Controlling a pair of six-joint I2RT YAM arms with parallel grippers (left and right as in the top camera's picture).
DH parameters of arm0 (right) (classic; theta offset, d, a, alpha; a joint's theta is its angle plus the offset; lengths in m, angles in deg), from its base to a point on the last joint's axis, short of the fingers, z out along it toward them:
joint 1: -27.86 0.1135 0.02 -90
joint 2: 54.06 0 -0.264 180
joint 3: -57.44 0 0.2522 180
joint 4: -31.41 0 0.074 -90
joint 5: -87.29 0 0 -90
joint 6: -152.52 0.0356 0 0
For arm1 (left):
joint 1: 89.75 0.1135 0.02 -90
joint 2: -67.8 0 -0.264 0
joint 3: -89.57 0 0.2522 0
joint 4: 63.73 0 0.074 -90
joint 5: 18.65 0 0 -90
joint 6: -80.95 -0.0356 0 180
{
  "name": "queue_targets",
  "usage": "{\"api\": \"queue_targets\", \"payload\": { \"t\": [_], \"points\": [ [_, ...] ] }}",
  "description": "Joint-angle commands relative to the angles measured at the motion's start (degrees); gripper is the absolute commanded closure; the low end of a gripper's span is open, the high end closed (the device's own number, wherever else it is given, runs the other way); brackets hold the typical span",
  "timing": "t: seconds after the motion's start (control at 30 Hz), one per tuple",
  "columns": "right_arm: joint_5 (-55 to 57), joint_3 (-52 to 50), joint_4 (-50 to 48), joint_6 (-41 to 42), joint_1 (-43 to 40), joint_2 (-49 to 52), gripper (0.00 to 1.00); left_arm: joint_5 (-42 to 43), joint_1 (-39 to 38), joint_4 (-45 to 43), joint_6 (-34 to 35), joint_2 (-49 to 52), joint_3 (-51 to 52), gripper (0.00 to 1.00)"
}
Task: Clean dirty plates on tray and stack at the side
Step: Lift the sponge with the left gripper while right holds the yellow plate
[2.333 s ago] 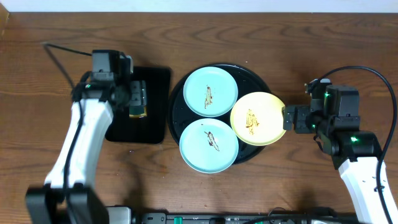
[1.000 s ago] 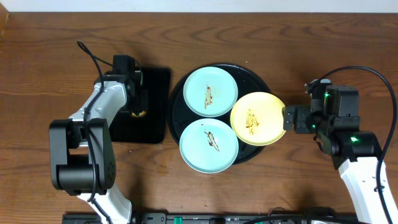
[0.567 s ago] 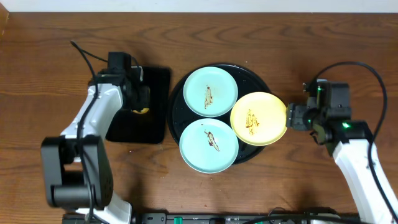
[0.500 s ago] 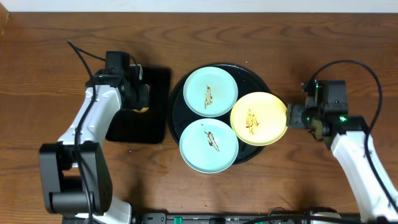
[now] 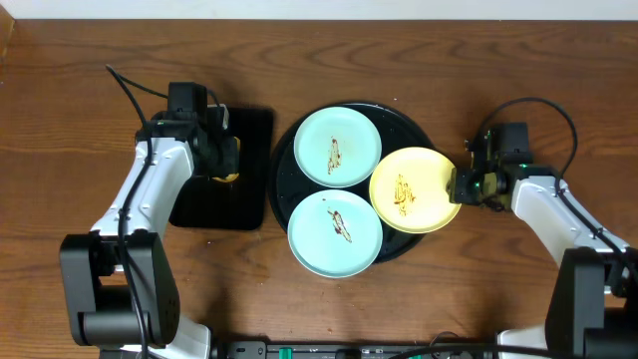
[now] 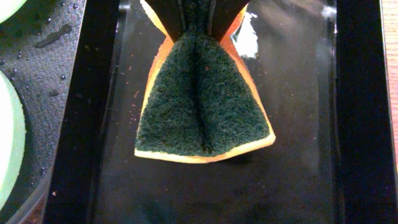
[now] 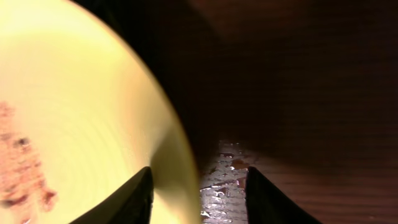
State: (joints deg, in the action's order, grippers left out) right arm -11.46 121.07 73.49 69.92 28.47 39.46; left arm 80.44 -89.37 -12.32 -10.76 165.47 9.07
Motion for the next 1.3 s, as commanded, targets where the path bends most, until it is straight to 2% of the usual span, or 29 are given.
{"api": "queue_targets", "payload": {
  "t": [0.0, 0.17, 0.5, 1.13, 1.27],
  "points": [
    [-2.3, 1.0, -0.3, 0.3, -0.4, 0.6, 0.62, 0.6, 0.2, 0.2, 0.1, -0.9, -0.4, 0.92],
    [-2.3, 1.0, -0.3, 0.3, -0.4, 0.6, 0.71, 0.6, 0.2, 0.5, 0.1, -0.9, -0.4, 0.92],
    [-2.3, 1.0, 0.0, 0.3, -0.4, 0.5, 0.99, 0.6, 0.2, 0.9, 0.1, -0.9, -0.4, 0.92],
    [-2.3, 1.0, 0.6, 0.3, -0.4, 0.5, 0.99, 0.6, 0.2, 0.6, 0.2, -1.1, -0.4, 0.93],
    [-2.3, 1.0, 0.9, 0.3, -0.4, 0.5, 0.99, 0.6, 0.2, -2.0, 1.0, -3.0, -0.4, 0.93]
  ]
}}
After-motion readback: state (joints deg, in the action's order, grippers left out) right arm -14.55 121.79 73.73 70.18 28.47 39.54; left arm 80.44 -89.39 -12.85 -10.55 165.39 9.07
